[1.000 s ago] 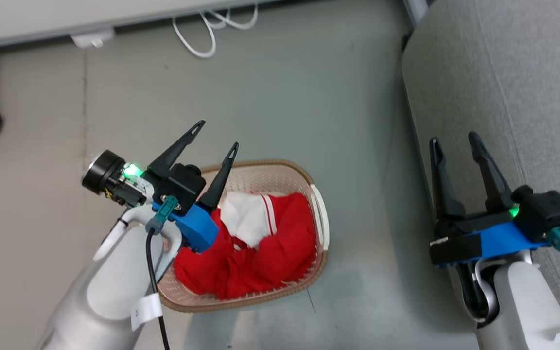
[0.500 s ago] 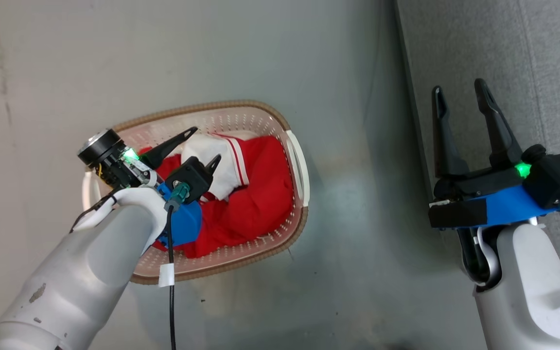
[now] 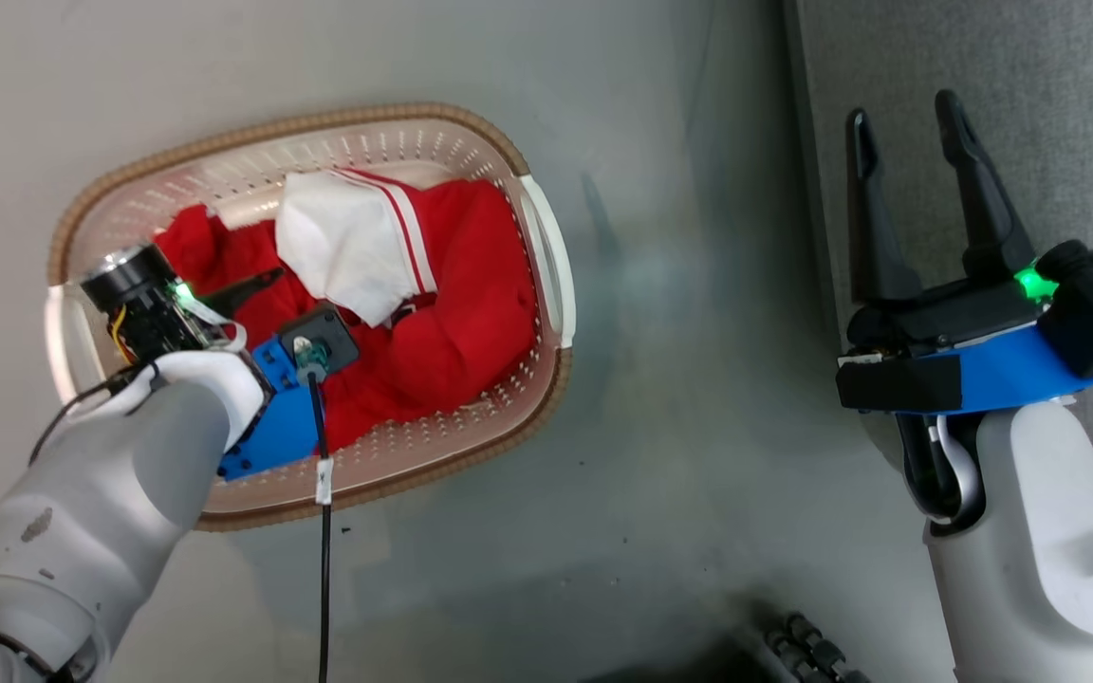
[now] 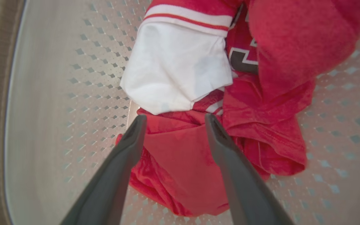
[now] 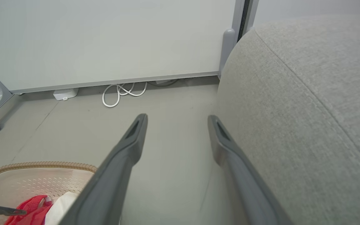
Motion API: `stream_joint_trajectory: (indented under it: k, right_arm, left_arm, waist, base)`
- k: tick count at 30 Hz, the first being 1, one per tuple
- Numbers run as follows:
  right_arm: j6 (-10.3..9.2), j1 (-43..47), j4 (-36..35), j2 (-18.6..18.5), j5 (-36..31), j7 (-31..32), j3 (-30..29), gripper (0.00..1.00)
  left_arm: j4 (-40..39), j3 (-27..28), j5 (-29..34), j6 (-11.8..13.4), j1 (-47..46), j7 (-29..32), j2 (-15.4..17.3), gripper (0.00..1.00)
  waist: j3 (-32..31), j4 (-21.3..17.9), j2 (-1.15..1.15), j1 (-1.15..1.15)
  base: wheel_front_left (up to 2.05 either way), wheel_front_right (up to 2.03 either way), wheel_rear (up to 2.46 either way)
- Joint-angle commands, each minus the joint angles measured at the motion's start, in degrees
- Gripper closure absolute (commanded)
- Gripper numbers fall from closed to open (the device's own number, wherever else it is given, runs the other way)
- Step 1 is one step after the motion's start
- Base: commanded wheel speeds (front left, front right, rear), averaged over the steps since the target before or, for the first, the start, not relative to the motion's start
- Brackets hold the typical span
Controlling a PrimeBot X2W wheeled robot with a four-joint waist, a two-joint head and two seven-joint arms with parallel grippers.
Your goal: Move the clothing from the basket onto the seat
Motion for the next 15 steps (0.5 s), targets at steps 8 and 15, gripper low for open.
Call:
stream_joint_trajectory:
  k: [8,15]
  right_arm:
    - [0.01,-2.7,-2.3,-0.1,0.1,-0.2,0.6,0.00]
    - [0.01,-3.0,-3.9,-0.1,0.6,-0.2,0.5,0.00]
  left_arm:
    - [2.0,-3.2,2.0,0.0,-4.0,6.7,0.8,0.00]
    - [2.9,-3.4,3.6,0.0,-6.5,9.2,0.9,0.00]
  waist:
    - [6.8,-1.3,0.00,-0.01]
    - [10.5,-1.7,0.00,-0.01]
  base:
    - [0.00,0.00,0.00]
    - [0.00,0.00,0.00]
